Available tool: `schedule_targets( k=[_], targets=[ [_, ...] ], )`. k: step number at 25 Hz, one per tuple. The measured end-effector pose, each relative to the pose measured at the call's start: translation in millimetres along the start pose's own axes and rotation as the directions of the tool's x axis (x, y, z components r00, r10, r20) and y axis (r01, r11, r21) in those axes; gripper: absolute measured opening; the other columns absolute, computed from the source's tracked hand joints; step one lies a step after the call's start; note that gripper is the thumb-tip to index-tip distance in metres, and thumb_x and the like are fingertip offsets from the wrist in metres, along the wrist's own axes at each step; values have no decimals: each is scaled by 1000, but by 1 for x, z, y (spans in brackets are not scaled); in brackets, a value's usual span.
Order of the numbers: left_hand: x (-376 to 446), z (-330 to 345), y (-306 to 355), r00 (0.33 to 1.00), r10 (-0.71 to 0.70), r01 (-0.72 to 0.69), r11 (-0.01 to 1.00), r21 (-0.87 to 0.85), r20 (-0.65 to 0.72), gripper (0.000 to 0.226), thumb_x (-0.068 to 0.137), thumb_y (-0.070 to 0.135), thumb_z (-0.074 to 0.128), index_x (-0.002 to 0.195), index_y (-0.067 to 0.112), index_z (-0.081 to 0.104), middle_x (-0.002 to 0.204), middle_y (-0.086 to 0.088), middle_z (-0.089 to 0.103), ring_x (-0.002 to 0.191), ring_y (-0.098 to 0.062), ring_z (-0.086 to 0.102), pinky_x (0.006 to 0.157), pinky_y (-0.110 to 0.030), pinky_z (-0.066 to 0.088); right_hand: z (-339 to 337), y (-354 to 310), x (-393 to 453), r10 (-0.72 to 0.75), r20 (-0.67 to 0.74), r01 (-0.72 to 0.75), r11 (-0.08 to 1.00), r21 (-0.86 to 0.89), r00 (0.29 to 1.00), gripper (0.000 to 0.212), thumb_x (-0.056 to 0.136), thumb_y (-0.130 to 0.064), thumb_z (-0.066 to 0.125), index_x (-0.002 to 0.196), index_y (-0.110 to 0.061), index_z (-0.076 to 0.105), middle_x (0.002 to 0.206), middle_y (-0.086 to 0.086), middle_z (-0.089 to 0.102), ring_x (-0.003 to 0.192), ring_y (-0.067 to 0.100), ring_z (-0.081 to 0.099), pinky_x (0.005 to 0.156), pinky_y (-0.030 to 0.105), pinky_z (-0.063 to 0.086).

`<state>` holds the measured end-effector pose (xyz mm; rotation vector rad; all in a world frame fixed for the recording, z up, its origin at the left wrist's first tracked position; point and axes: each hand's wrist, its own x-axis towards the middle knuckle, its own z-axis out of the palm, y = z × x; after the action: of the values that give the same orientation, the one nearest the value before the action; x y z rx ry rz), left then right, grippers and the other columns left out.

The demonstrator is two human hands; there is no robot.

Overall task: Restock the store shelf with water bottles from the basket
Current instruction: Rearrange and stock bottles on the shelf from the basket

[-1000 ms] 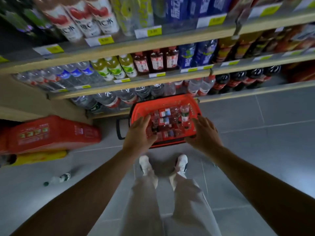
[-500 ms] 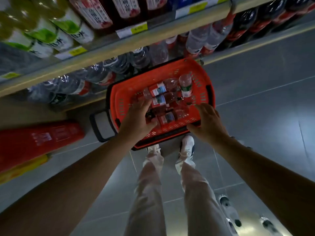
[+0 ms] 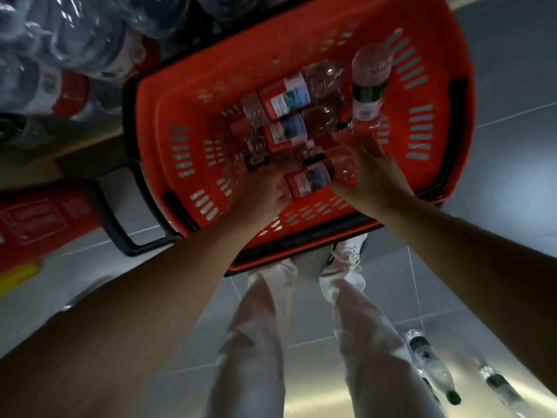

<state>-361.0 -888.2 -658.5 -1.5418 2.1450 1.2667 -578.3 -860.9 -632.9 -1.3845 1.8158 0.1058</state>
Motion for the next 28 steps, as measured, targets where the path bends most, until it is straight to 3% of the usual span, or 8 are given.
schedule_targets(
  k=[4, 10, 13, 16, 18, 21, 25, 28],
  targets=[
    [21, 42, -15, 994, -74, 72, 997, 33, 83, 48, 94, 19, 63, 141, 21, 49, 139, -10, 55, 128, -30, 51, 105, -38, 41, 24, 4, 6, -12, -25, 13, 1000, 26, 1000, 71, 81, -48, 64, 142, -24, 39, 147, 7, 39, 130, 32, 44, 96, 48, 50],
    [26, 43, -10, 971, -179, 210, 956, -205, 158, 74, 81, 14, 77, 146, 28, 44, 143, -11, 52, 129, -29, 51, 108, -42, 43, 17, 2, -3, 28, -104, -21, 997, 73, 994, 51, 87, -35, 65, 132, -18, 50, 139, 7, 44, 116, 25, 52, 82, 33, 49],
    [10, 19, -5, 938, -284, 347, 799, -491, 200, 64, 68, 16, 83, 128, 28, 62, 120, -5, 69, 110, -24, 64, 97, -49, 51, 5, -2, -19, 109, -163, -81, 982, 172, 981, 46, 88, -30, 65, 129, -14, 53, 133, 9, 48, 112, 23, 53, 77, 25, 38],
    [-14, -13, 7, 896, -331, 437, 531, -726, 297, 55, 77, 4, 78, 127, 23, 63, 112, -2, 72, 101, -19, 70, 87, -42, 57, -4, -11, -23, 159, -116, -112, 935, 335, 980, 62, 87, -44, 62, 141, -22, 41, 136, 5, 49, 114, 14, 49, 73, 19, 39],
    [-25, -28, 22, 894, -289, 439, 410, -800, 343, 59, 78, 2, 77, 131, 21, 60, 116, -5, 70, 99, -20, 71, 76, -35, 59, -10, -25, -15, 132, -71, -76, 850, 522, 989, 74, 80, -62, 61, 142, -33, 32, 135, 4, 51, 118, 18, 52, 80, 34, 53],
    [-29, -29, 43, 926, -227, 378, 495, -783, 303, 64, 72, 13, 85, 130, 26, 61, 122, -5, 67, 107, -23, 68, 82, -40, 60, -12, -38, 0, 324, -141, -140, 706, 694, 935, 100, 69, -72, 69, 146, -41, 14, 144, 11, 44, 127, 35, 50, 95, 56, 50],
    [-30, -14, 57, 967, -212, 248, 653, -716, 141, 57, 67, 34, 82, 121, 36, 66, 115, 10, 70, 114, -9, 61, 101, -44, 47, -16, -39, 15, 469, -179, -215, 668, 713, 865, 104, 75, -48, 73, 153, -30, 6, 150, 6, 41, 126, 30, 52, 99, 48, 50],
    [-27, -8, 60, 982, -180, 170, 663, -729, 64, 49, 75, 24, 81, 114, 47, 63, 109, 17, 70, 108, -2, 63, 99, -42, 50, -12, -35, 20, 429, -192, -164, 664, 730, 883, 93, 80, -37, 75, 152, -31, 17, 143, 1, 50, 114, 22, 61, 89, 42, 57]
  ],
)
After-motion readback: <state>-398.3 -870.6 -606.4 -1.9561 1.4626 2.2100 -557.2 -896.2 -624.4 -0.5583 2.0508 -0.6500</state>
